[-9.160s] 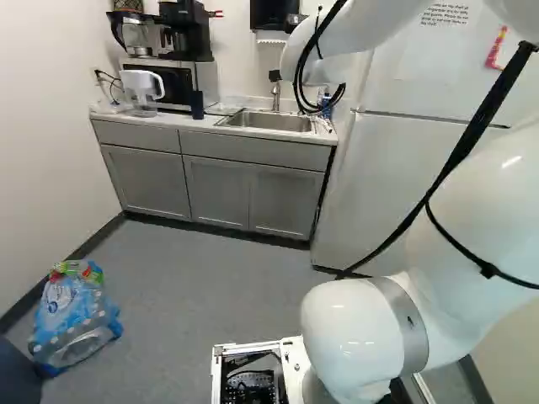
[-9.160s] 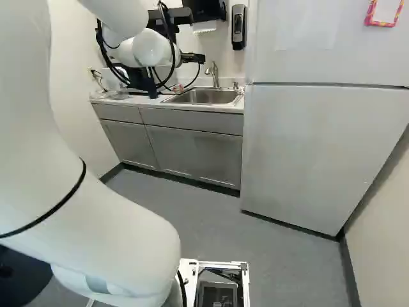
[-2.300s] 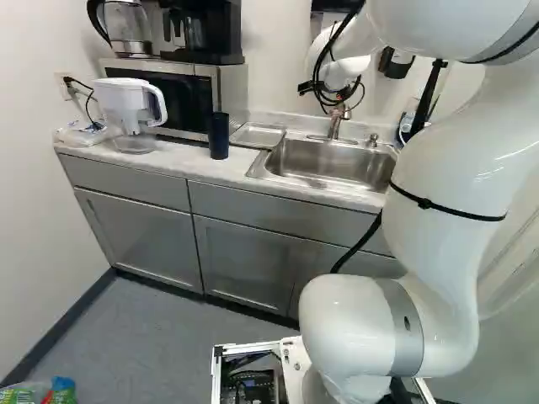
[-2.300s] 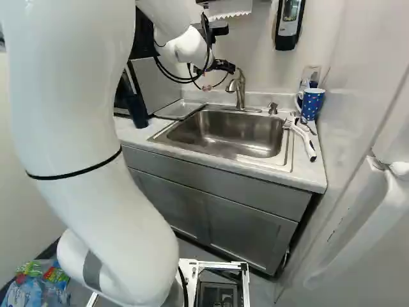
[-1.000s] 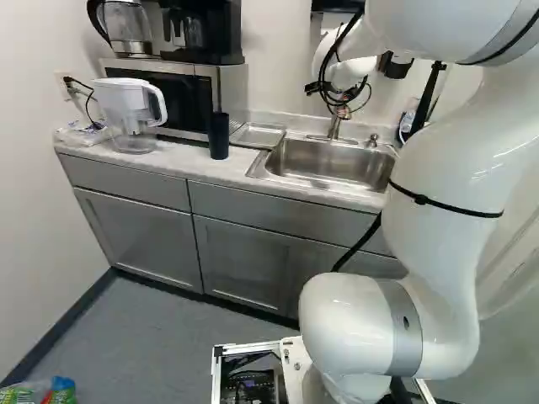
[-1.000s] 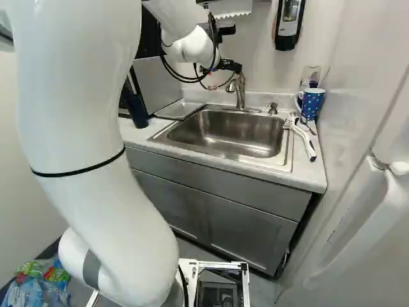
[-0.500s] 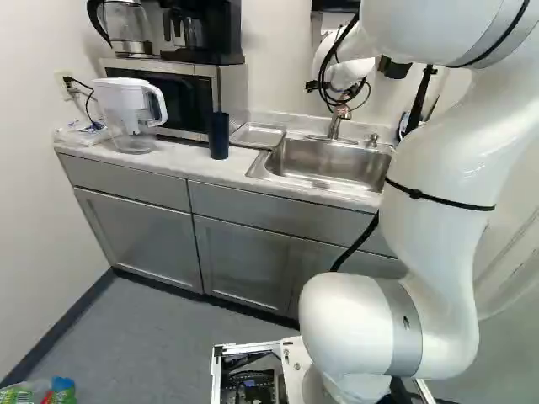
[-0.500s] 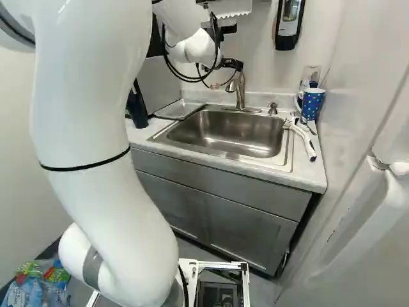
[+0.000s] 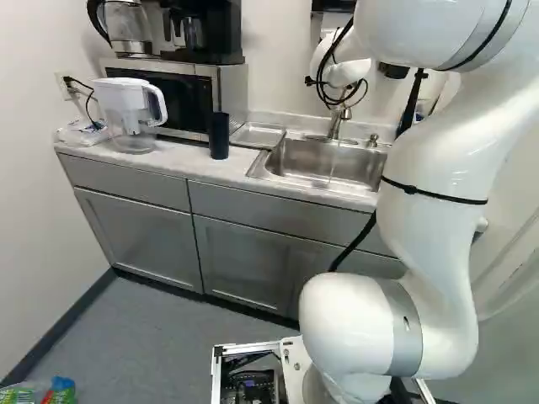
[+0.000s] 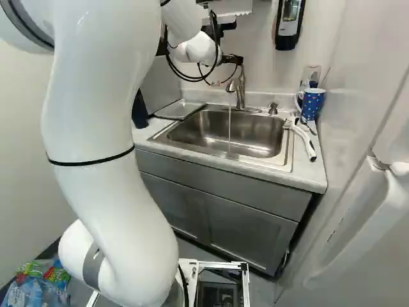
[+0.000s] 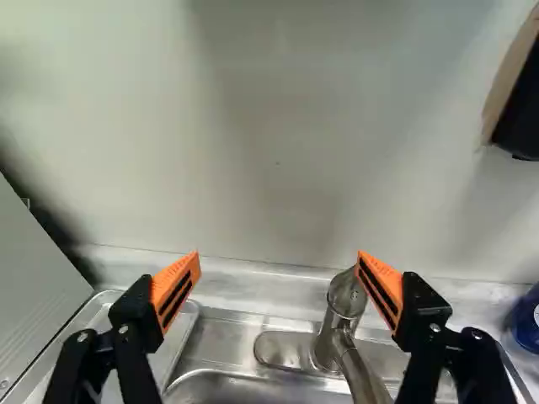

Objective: Rinse the cup and place it in the tray

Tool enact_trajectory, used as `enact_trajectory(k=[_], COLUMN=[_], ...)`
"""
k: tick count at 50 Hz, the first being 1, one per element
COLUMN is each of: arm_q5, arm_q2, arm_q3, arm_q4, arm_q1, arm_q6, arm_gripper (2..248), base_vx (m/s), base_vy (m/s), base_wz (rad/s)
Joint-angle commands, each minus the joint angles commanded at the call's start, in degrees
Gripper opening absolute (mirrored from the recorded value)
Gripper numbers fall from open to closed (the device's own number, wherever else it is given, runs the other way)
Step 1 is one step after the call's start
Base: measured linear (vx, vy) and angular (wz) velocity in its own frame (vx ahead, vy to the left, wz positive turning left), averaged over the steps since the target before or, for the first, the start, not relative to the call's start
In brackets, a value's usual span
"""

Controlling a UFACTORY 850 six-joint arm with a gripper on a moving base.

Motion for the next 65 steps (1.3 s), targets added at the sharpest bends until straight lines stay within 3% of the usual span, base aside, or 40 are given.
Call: enact_trajectory(k=[21, 65], arm_q5=[0.0, -1.0], arm_q2=[0.7, 10.7], arm_q3=[0.8, 11.5], arm_q4=[0.0, 0.0], arm_q1=[0.3, 5.5], arm_q6=[0.0, 0.0], arm_gripper=[247, 247], base_vx=[0.0, 0.0], base_vy=[0.0, 0.0], base_wz=[0.0, 0.0])
